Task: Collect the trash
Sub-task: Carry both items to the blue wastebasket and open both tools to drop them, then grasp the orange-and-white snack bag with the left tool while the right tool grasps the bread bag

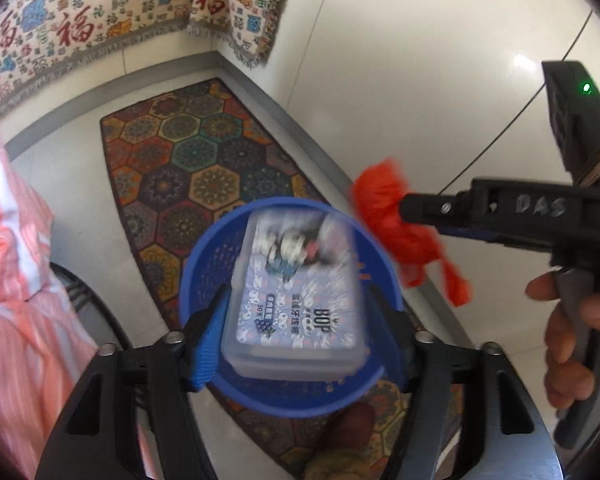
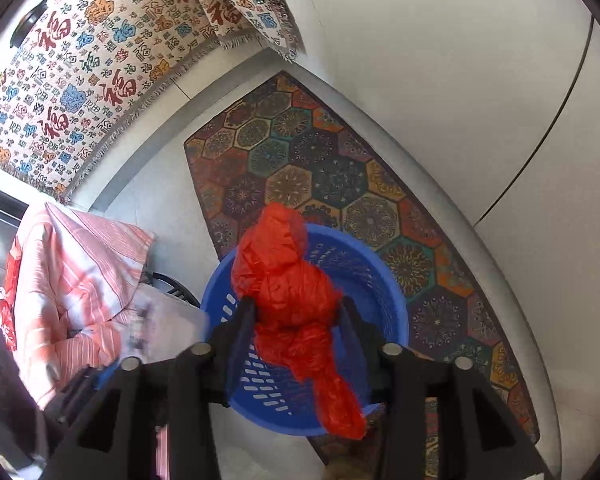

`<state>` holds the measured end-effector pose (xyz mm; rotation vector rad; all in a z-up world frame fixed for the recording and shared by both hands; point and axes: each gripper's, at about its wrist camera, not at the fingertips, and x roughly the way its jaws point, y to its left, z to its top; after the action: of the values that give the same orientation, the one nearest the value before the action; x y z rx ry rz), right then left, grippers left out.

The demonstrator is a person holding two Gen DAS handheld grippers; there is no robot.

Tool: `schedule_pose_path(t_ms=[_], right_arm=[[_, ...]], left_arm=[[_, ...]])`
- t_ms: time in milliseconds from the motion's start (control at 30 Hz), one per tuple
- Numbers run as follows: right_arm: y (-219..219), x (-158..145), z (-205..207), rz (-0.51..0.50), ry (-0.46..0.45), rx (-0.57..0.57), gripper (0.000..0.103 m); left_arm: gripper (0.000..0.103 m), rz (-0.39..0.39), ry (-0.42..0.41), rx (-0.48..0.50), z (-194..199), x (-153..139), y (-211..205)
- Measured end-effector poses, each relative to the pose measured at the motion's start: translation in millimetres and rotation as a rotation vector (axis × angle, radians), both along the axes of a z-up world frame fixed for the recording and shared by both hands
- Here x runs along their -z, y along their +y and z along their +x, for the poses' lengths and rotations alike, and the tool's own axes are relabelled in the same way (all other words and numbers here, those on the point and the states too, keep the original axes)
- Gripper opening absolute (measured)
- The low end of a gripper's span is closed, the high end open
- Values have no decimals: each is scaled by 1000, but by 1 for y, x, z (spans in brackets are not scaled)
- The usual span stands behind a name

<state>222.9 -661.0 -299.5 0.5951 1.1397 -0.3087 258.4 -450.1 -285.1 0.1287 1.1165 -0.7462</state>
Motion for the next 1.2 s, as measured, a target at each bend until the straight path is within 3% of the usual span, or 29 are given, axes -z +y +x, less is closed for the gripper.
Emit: schedule_pose_path(t_ms=[67, 233, 433, 700, 1000, 1200], right_arm=[[-3, 1, -2, 3, 3, 11, 54], [-3, -15, -6, -21, -31, 23, 54], [15, -76, -17, -167, -177, -8, 54], [71, -139, -20, -368, -307, -85, 54], [195, -159, -5, -361, -414, -305, 54], [324, -145, 3, -349, -457, -586, 54]], left_arm=[[85, 1, -14, -9, 0, 0, 0], [85, -31, -42, -50, -1, -21, 18], [88, -80, -96, -107, -23, -75, 72], [91, -52, -169, -208, -62, -124, 175], [92, 86, -170, -495, -82, -103, 322], [92, 185, -176, -640, -90, -83, 402]])
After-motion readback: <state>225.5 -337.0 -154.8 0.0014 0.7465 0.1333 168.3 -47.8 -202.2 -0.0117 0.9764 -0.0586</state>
